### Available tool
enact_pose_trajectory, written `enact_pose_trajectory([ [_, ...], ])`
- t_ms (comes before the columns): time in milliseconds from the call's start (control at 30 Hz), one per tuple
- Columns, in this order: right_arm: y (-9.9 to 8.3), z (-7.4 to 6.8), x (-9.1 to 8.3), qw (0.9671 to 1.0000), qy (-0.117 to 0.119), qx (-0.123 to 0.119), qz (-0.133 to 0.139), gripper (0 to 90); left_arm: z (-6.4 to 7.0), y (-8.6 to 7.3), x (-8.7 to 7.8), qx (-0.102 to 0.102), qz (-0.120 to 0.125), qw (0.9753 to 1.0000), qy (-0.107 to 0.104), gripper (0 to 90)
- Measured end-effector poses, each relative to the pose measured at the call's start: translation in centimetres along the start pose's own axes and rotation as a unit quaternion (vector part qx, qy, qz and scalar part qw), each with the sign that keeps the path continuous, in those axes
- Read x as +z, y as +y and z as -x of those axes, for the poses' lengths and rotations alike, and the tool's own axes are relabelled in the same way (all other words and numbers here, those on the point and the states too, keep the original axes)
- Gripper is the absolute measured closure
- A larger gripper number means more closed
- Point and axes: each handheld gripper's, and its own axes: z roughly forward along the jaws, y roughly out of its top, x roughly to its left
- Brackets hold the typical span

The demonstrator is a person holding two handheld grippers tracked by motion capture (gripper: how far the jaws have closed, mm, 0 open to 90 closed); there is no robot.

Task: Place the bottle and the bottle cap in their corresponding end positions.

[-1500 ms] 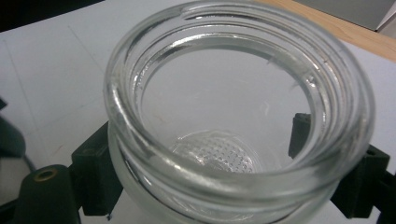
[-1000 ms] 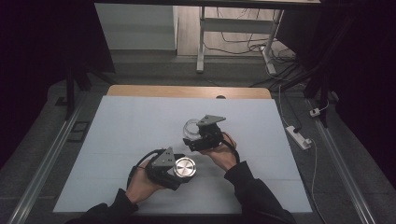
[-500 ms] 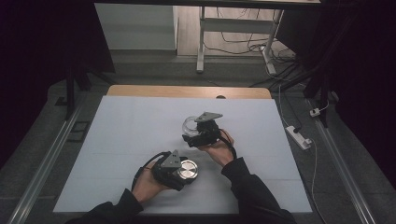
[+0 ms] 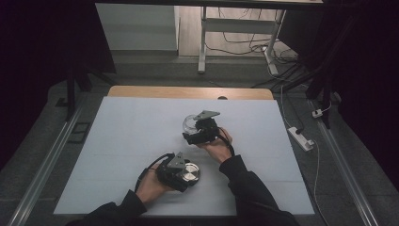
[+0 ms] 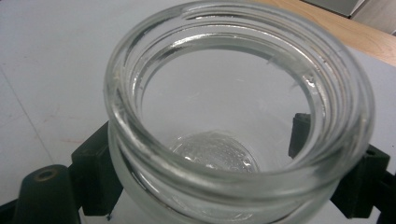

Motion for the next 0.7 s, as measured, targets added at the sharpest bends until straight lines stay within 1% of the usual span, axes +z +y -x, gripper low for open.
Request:
enact_pose_trajectory([
  [167,0.0,0.1,0.5,1.0000,-0.003,-0.003,-0.002,14.8,0.0,0.0,0.4,0.001,-0.004,1.0000,0.002,20.4],
  [400,-0.2,0.1,0.9,1.0000,-0.007,-0.002,-0.004,14.7,-0.1,0.0,0.6,-0.005,-0.004,1.0000,0.003,20.3],
  [533,-0.5,0.0,1.2,0.9999,-0.008,-0.007,-0.008,14.6,-0.1,0.0,0.7,-0.002,-0.014,0.9999,0.006,20.2],
  [567,-0.6,0.0,1.2,0.9999,-0.010,-0.008,-0.005,14.6,-0.1,0.0,0.8,-0.002,-0.016,0.9998,0.007,20.2],
  [700,-0.6,0.0,1.3,0.9999,-0.006,-0.005,-0.006,14.3,-0.2,0.0,0.8,-0.003,-0.017,0.9998,0.006,19.9],
])
